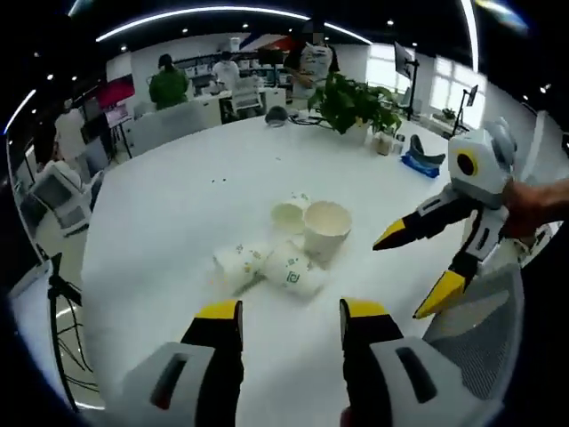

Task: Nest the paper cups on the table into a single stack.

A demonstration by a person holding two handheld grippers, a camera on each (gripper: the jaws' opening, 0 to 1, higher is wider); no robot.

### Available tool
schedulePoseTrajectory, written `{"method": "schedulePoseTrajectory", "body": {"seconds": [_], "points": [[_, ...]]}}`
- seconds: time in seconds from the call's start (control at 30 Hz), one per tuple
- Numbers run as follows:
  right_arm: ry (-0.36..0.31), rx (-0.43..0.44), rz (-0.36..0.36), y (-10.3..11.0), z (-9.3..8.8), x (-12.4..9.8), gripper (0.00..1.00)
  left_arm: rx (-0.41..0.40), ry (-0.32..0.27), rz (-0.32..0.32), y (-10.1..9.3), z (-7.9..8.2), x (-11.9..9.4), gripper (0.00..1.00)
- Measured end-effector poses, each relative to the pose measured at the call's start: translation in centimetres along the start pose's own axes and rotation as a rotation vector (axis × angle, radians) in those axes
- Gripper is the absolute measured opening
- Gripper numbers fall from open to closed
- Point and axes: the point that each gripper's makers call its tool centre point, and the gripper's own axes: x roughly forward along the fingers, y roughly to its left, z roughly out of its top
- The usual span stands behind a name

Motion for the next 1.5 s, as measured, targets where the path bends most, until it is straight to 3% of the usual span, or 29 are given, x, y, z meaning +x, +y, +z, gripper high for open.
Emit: {"method": "schedulePoseTrajectory", "body": {"seconds": [0.13,0.7,0.93,1.1,1.3,1.5], "points": [[0.025,0.105,-0.038,-1.1,-0.1,1.6,0.63,-0.038,0.007,0.013,0.0,-2.1,-0.5,0.44],[0.135,0.157,-0.125,-3.3,-0.8,4.0,0.63,-0.076,-0.052,0.036,0.6,-3.8,-2.9,0.43],[0.154,0.225,-0.181,-4.1,-0.4,6.7,0.62,-0.079,-0.045,0.007,0.4,-4.7,-3.3,0.42],[0.199,0.235,-0.260,-5.0,-0.5,7.1,0.62,-0.083,-0.042,-0.001,0.6,-5.3,-3.7,0.43],[0.243,0.245,-0.325,-7.2,-1.2,9.3,0.62,-0.094,-0.038,-0.001,1.2,-6.3,-3.9,0.42],[0.298,0.200,-0.390,-7.9,-2.3,10.7,0.61,-0.109,-0.037,-0.007,0.8,-6.8,-4.0,0.42]]}}
